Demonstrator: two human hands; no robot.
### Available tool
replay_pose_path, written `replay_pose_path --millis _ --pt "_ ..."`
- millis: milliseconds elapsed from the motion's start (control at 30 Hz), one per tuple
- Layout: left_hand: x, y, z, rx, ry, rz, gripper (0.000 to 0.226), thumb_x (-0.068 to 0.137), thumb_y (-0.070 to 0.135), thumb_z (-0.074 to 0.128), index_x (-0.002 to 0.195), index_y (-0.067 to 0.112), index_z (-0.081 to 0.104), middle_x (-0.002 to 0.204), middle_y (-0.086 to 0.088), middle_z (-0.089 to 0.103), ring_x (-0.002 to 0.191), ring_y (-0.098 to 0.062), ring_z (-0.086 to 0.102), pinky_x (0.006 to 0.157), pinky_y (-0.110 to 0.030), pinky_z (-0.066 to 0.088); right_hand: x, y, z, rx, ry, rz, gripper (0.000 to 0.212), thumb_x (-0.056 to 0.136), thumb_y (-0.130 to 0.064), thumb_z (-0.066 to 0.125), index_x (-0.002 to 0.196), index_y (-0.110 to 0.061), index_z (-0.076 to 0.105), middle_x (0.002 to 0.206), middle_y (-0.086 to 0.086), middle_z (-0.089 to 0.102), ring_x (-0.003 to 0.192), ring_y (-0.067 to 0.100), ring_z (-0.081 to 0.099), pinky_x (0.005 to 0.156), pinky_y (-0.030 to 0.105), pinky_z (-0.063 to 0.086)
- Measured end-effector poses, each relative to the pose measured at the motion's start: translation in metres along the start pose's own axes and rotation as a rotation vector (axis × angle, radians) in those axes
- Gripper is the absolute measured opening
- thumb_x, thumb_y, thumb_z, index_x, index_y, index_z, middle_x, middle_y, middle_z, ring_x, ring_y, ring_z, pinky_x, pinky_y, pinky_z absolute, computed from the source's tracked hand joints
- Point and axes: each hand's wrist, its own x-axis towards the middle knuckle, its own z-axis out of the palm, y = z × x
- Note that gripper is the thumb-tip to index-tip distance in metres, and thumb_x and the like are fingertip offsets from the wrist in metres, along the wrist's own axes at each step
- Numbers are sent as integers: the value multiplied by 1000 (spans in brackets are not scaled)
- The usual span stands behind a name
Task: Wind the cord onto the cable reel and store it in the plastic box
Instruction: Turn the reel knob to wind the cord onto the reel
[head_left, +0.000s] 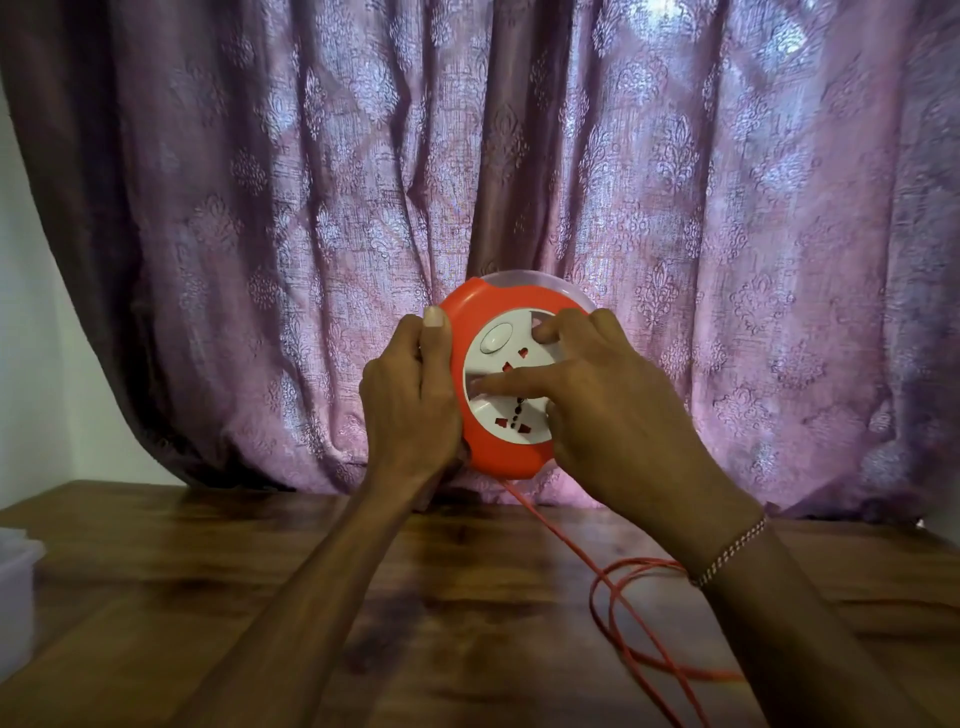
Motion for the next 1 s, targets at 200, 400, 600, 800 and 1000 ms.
replay_pose_path --millis 200,400,600,800,1000 --pt "2 2 0 26 23 -14 51 102 58 31 67 22 39 55 3 46 56 -19 44 59 -55 44 1 -3 8 101 275 205 62 67 -72 62 126 -54 57 93 -5 75 89 29 69 69 36 53" --pt "1 1 -1 -12 2 -48 59 100 62 29 73 14 48 63 -7 59 65 -31 59 62 -57 49 2 -5 13 2 354 236 70 71 -86 50 126 -43 61 77 -2 76 77 31 70 61 36 55" --pt "0 3 0 12 4 -33 55 101 62 28 69 20 41 57 0 51 59 -24 53 60 -55 45 2 3 5 25 374 119 44 77 -62 70 106 -29 73 89 -1 69 82 26 62 62 35 45" --pt "1 0 0 24 28 -26 51 102 61 29 65 26 38 58 10 53 53 -10 45 53 -44 40 2 12 -4 71 -36 -147 47 81 -7 65 115 -40 69 144 5 46 123 30 41 98 39 40" --pt "0 -1 0 21 15 -32 53 101 62 29 69 21 42 58 1 52 57 -21 52 58 -55 45 2 5 -2 15 -42 -107 65 71 -5 59 120 -47 66 141 7 46 122 31 44 85 38 48"
